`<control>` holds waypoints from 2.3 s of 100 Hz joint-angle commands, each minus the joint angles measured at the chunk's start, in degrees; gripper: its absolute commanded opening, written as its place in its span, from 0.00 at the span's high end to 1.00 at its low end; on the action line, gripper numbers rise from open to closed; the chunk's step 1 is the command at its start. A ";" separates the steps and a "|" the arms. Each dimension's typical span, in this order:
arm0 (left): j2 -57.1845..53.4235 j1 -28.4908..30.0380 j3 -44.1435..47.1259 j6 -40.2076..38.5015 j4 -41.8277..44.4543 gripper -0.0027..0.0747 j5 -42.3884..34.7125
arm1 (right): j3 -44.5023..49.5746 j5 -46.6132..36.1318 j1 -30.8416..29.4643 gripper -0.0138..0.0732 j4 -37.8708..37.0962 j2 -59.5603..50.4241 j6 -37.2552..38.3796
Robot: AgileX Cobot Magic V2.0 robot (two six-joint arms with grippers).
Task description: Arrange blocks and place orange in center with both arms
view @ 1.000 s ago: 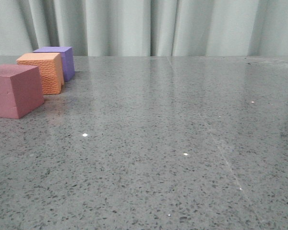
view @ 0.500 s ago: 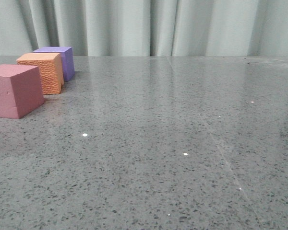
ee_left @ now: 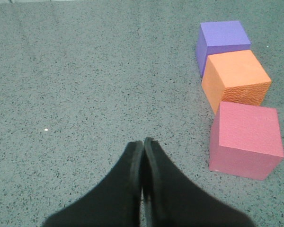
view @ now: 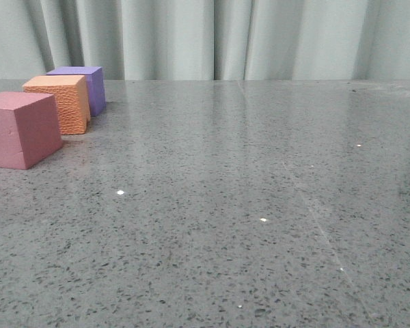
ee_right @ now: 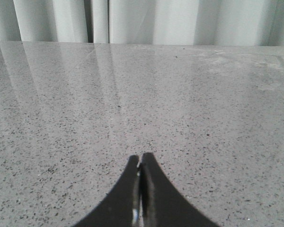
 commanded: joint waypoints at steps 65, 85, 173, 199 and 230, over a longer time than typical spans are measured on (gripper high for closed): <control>-8.00 4.98 5.06 8.33 -1.80 0.99 -14.84 | -0.82 -4.88 -0.36 0.92 0.02 -1.36 -0.48; -16.23 12.22 13.59 26.23 -13.62 0.99 -28.54 | -0.82 -4.88 -0.36 0.92 0.02 -1.36 -0.48; -41.18 26.46 43.27 40.57 -34.67 0.99 -46.30 | -0.82 -4.88 -0.36 0.92 0.02 -1.36 -0.48; -41.52 26.46 43.27 41.74 -35.62 0.99 -46.52 | -0.82 -4.88 -0.36 0.92 0.02 -1.36 -0.48; -41.57 23.79 43.27 41.74 -36.10 0.99 -46.52 | -0.82 -4.88 -0.36 0.92 0.02 -1.36 -0.48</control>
